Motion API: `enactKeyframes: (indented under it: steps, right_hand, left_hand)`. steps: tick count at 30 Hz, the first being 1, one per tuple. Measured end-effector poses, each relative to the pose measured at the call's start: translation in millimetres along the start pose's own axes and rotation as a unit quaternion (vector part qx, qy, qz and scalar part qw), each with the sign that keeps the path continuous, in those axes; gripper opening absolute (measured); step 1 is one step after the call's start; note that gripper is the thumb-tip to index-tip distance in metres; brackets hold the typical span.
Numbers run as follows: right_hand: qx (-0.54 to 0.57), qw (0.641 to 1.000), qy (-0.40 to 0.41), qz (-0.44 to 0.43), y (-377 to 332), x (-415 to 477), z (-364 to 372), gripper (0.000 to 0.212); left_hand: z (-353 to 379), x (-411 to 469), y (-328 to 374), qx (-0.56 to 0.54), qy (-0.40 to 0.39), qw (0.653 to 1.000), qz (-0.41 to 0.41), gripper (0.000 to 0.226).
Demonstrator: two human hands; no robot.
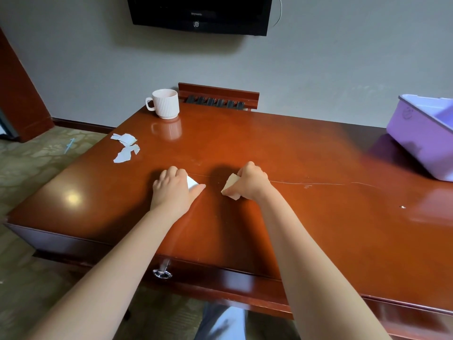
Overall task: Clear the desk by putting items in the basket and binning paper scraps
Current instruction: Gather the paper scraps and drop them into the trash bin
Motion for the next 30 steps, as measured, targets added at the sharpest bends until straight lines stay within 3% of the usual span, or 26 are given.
enactKeyframes:
  steps: [3, 6, 10, 12, 14, 16, 17, 18, 21, 22, 24, 27, 29, 30]
  right_hand:
    - [0.058, 0.998, 0.013, -0.032, 5.7, -7.2, 2.4, 0.061]
    - [0.172, 0.982, 0.054, -0.061, 18.1, -12.1, 9.2, 0.052]
    - [0.274, 0.953, 0.095, -0.091, 25.1, -16.5, 15.4, 0.021]
    - [0.315, 0.94, 0.084, -0.1, 23.0, -18.0, 13.5, 0.008]
    - [0.381, 0.917, 0.042, -0.108, 17.7, -19.9, 10.8, 0.01]
    - [0.445, 0.886, 0.001, -0.135, 6.2, -22.7, 6.7, 0.014]
    - [0.454, 0.878, -0.007, -0.153, -2.0, -24.2, 4.9, 0.014]
    - [0.439, 0.882, -0.002, -0.171, -10.9, -24.0, 3.9, 0.014]
    - [0.316, 0.925, 0.052, -0.205, -35.3, -19.9, 5.3, 0.01]
    - [0.286, 0.932, 0.065, -0.211, -42.8, -18.4, 6.5, 0.008]
    - [0.237, 0.941, 0.075, -0.228, -57.9, -16.1, 11.1, 0.008]
    - [0.105, 0.951, 0.105, -0.273, -74.4, -10.0, 22.2, 0.014]
    - [0.021, 0.947, 0.133, -0.292, -79.2, -6.7, 27.1, 0.018]
    - [-0.006, 0.945, 0.135, -0.298, -80.2, -5.0, 28.5, 0.02]
  left_hand:
    - [-1.1, -0.7, -0.4, -0.033, 0.016, 0.999, 0.022, 0.055]
    - [-3.4, -0.3, -1.5, -0.14, 0.031, 0.99, 0.012, 0.04]
    - [-14.2, -2.9, -1.9, -0.327, 0.087, 0.941, -0.031, 0.021]
    - [-20.4, -6.4, 0.2, -0.424, 0.083, 0.899, -0.074, 0.021]
    - [-24.3, -10.9, 5.3, -0.507, 0.054, 0.852, -0.118, 0.02]
    - [-21.8, -7.5, 9.3, -0.615, 0.013, 0.767, -0.18, 0.02]
    - [-26.8, -8.9, 13.0, -0.672, -0.012, 0.708, -0.218, 0.022]
    - [-30.1, -8.6, 14.0, -0.709, -0.032, 0.662, -0.241, 0.025]
    - [-33.0, -2.2, 10.3, -0.757, -0.077, 0.582, -0.289, 0.028]
    - [-32.6, -3.8, 10.7, -0.73, -0.089, 0.616, -0.281, 0.028]
    - [-34.0, -9.9, 6.0, -0.736, -0.082, 0.62, -0.258, 0.027]
    - [-43.6, -14.2, -2.6, -0.796, -0.121, 0.516, -0.292, 0.024]
    - [-44.2, -15.1, -6.0, -0.811, -0.124, 0.504, -0.271, 0.023]
    - [-44.5, -15.9, -10.2, -0.797, -0.121, 0.532, -0.258, 0.016]
Point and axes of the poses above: each hand's wrist, its own x-axis towards the middle knuckle, its own z-axis out of the palm, y = z × x, the point moved 1 cm from there along x, towards the middle knuckle, and after that the axes turned 5 degrees about x, right-handed, at the moved point
